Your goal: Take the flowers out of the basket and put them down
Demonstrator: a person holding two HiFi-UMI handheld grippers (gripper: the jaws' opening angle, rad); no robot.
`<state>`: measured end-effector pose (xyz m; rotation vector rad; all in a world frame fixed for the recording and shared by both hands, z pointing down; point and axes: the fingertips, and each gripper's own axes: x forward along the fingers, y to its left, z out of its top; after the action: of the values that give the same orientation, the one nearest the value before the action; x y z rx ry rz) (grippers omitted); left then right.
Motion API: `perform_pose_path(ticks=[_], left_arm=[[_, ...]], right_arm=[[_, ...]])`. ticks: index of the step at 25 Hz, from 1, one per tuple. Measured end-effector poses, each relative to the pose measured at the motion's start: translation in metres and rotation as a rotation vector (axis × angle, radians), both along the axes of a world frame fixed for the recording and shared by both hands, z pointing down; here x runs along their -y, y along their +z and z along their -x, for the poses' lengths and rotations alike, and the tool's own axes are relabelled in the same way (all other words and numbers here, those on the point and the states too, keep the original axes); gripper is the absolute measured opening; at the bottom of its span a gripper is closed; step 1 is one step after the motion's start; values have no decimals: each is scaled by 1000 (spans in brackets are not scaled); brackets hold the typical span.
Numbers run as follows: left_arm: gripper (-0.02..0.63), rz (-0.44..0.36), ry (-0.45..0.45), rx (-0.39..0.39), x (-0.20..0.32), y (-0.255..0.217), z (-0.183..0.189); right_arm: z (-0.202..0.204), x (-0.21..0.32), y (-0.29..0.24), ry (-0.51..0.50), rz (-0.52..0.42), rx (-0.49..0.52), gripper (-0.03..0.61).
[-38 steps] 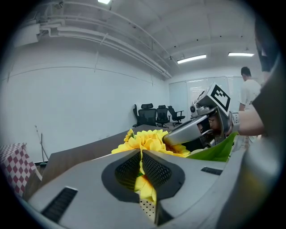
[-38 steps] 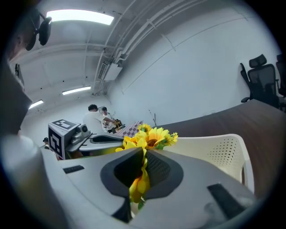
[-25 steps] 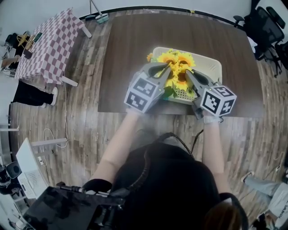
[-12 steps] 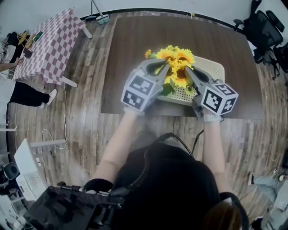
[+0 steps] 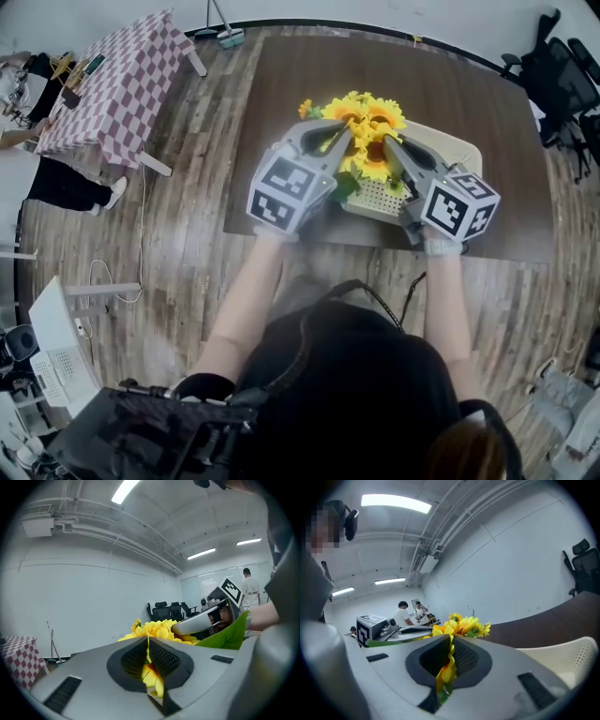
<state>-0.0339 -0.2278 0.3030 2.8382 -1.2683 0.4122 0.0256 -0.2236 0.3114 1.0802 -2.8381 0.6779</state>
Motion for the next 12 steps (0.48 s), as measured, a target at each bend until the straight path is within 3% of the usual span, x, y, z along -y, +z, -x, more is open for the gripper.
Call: perform_pose_path(ticks=[4, 12], left_arm=[[11, -14, -33, 11, -3, -4, 10], [9, -8, -104, 18, -3, 2, 66]], right_arm=[[10, 1, -4, -35, -15, 4, 12], [70, 3, 3, -116, 1, -5, 11]])
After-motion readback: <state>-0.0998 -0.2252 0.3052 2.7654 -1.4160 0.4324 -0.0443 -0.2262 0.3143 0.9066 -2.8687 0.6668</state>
